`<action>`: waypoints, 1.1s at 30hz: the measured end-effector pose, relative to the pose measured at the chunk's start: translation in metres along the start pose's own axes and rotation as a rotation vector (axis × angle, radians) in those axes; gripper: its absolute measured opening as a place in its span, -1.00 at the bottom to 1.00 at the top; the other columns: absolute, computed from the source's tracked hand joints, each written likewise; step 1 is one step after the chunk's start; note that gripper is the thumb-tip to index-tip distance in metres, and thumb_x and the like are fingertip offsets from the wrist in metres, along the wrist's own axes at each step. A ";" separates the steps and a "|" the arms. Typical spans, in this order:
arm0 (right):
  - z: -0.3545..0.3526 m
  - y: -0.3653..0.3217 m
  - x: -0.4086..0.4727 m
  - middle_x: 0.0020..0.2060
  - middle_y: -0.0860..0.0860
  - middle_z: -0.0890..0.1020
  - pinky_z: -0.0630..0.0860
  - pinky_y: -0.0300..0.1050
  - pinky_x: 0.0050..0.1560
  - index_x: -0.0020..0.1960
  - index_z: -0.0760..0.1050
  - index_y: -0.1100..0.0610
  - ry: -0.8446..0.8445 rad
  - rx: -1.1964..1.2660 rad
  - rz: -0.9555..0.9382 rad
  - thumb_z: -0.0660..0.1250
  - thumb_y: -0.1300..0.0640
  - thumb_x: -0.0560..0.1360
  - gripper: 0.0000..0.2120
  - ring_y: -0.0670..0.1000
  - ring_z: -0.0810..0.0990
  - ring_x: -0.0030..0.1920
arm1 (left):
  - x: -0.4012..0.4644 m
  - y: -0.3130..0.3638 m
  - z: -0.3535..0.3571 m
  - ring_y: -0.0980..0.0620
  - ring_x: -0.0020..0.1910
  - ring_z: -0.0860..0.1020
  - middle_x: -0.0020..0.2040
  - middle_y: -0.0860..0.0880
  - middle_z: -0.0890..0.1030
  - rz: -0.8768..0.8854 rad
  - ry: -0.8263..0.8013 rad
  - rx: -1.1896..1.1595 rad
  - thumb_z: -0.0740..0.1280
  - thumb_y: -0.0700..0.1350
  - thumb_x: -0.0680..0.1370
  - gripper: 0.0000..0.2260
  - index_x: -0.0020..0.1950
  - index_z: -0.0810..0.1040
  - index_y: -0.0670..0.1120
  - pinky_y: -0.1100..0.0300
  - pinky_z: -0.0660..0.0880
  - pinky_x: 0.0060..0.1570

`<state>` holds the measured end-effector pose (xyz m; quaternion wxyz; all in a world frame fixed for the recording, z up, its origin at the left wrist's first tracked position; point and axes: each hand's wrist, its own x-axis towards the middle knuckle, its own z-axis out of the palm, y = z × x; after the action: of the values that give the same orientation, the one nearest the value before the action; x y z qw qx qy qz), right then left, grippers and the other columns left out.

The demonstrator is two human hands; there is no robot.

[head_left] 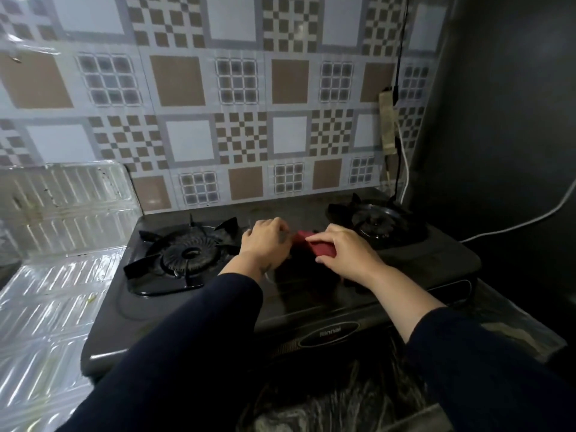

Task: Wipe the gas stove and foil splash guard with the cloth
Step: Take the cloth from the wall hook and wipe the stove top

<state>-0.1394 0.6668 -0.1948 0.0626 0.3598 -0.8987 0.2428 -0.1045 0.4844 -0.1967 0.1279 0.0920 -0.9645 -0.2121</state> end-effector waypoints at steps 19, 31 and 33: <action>0.063 0.018 0.066 0.57 -0.05 -0.10 -0.23 0.12 0.51 0.55 -0.05 -0.07 -0.368 -0.235 0.101 -0.05 -0.28 0.58 -0.38 -0.06 -0.19 0.55 | 0.032 -0.045 -0.006 -0.06 0.49 0.16 0.38 -0.05 0.41 0.051 -0.013 0.079 0.14 0.02 0.60 -0.68 0.29 0.46 -0.05 -0.13 0.18 0.43; 0.070 0.019 0.089 0.55 0.05 -0.22 -0.31 0.18 0.49 0.56 -0.17 -0.05 -0.355 -0.259 0.294 -0.16 -0.35 0.54 -0.31 0.05 -0.29 0.54 | 0.039 -0.033 0.006 -0.06 0.51 0.14 0.42 -0.06 0.38 0.093 -0.051 0.106 0.12 0.00 0.60 -0.67 0.30 0.45 -0.08 -0.11 0.16 0.44; 0.065 0.021 0.074 0.55 0.04 -0.22 -0.30 0.16 0.49 0.56 -0.16 -0.05 -0.344 -0.248 0.308 -0.15 -0.35 0.54 -0.31 0.04 -0.29 0.54 | 0.035 -0.026 0.008 -0.07 0.50 0.14 0.42 -0.06 0.39 0.096 -0.062 0.109 0.13 0.00 0.60 -0.68 0.29 0.45 -0.07 -0.11 0.17 0.44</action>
<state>-0.2043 0.6029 -0.2391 -0.0853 0.2445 -0.9631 0.0728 -0.1370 0.4559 -0.2080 0.1029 0.0457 -0.9814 -0.1557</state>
